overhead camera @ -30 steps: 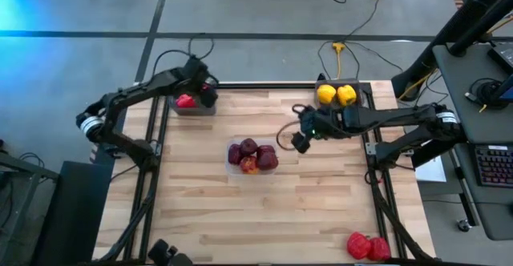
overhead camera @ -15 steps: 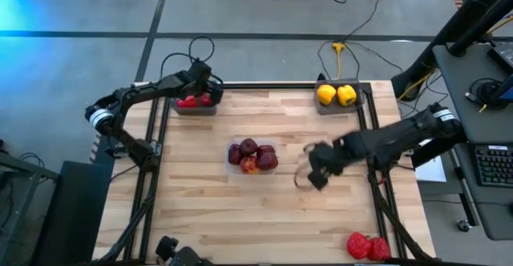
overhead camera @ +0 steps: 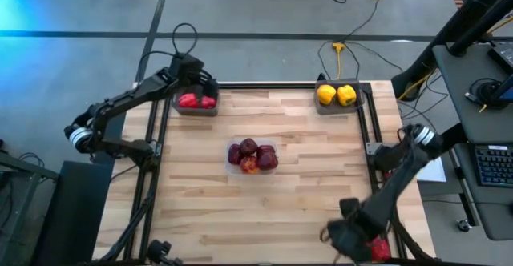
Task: Sort produce into baskets
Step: Put the red bell pepper into the left black bin
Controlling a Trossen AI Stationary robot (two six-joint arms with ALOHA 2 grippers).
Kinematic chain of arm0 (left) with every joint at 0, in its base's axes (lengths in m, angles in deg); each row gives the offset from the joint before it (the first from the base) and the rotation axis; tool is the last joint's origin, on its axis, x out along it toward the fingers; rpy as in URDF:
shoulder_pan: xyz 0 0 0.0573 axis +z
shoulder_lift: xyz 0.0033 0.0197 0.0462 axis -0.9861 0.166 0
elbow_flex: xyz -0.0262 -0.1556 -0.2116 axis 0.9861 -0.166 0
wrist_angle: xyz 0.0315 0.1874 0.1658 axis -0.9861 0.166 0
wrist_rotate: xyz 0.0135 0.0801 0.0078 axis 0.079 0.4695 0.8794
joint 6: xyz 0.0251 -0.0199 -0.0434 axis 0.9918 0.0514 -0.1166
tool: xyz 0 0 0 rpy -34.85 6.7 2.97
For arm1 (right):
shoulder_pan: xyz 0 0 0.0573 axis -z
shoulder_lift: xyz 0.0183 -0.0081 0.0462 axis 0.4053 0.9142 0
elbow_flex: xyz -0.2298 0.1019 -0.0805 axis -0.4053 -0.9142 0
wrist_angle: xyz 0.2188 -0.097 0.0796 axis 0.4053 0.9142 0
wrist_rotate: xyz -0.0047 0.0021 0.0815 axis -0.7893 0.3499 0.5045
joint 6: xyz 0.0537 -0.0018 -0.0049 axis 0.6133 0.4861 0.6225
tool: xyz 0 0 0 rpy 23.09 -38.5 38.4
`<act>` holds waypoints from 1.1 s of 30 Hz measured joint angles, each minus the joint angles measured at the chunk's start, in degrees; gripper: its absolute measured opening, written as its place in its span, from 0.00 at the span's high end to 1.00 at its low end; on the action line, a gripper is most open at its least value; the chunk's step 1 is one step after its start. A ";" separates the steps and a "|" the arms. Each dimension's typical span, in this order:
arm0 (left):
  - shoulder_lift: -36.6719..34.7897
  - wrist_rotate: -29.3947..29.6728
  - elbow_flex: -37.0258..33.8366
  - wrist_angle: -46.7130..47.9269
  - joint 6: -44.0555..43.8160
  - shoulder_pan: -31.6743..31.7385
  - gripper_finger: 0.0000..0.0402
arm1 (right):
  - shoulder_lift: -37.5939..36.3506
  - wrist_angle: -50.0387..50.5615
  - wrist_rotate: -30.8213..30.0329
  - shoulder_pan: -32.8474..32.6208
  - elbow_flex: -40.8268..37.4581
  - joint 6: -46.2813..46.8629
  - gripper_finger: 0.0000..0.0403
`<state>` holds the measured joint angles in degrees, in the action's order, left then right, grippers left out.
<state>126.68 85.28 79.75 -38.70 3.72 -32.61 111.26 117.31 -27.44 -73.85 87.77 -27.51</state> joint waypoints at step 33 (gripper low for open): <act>-1.65 0.02 -0.07 2.68 2.79 0.00 0.05 | 13.20 3.25 -4.80 -1.60 3.46 -22.93 0.23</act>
<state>125.03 85.30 79.68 -36.02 6.51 -32.61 124.46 120.56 -32.24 -75.45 91.22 -50.43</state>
